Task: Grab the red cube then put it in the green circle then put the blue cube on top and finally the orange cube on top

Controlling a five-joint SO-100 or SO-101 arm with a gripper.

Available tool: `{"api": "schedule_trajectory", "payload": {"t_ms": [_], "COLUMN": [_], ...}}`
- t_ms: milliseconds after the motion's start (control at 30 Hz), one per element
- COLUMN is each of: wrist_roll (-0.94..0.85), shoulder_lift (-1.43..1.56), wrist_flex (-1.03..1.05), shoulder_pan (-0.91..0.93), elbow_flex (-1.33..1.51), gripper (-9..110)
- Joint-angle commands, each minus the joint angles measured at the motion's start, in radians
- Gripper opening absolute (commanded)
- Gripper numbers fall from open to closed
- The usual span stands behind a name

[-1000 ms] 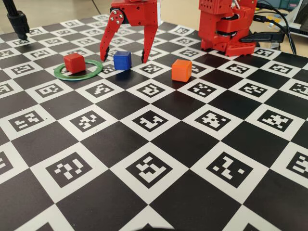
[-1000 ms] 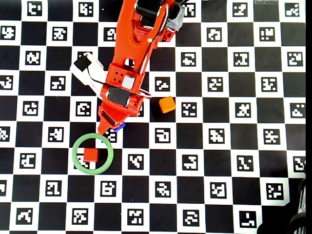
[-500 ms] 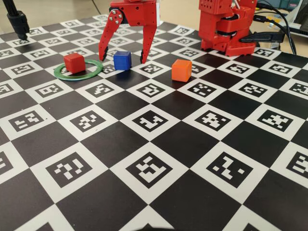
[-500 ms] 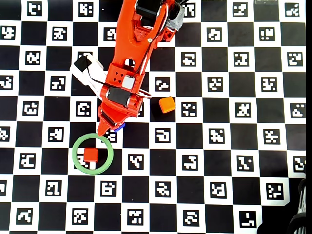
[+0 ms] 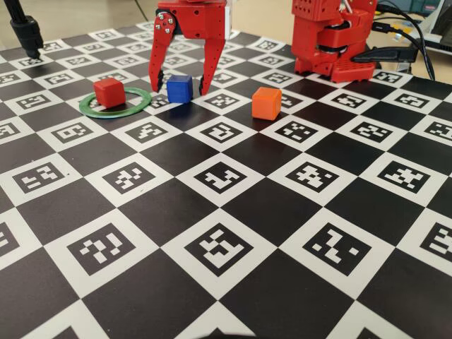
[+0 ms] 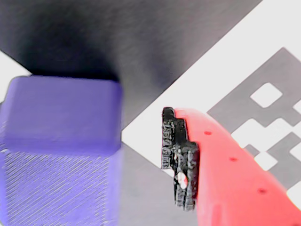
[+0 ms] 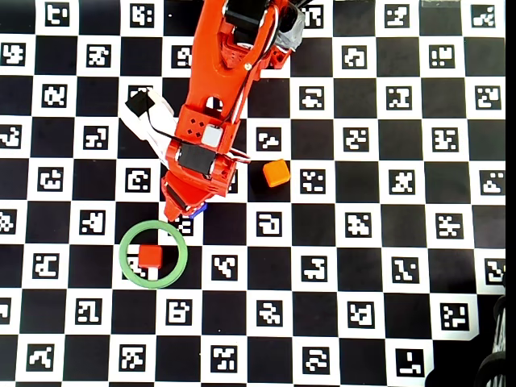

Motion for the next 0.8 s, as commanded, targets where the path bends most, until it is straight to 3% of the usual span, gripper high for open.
{"api": "schedule_trajectory", "payload": {"t_ms": [0,200,467,767], "wrist_roll": [0.029,0.029,0.002,-0.061], "shoulder_lift": [0.048,0.044,0.069,0.049], "wrist_flex": [-0.008,-0.028,0.012,0.241], "shoulder_pan": [0.0,0.006,0.018,0.043], "elbow_flex": [-0.069,-0.069,-0.1,-0.311], "gripper": [23,10,8,8]}}
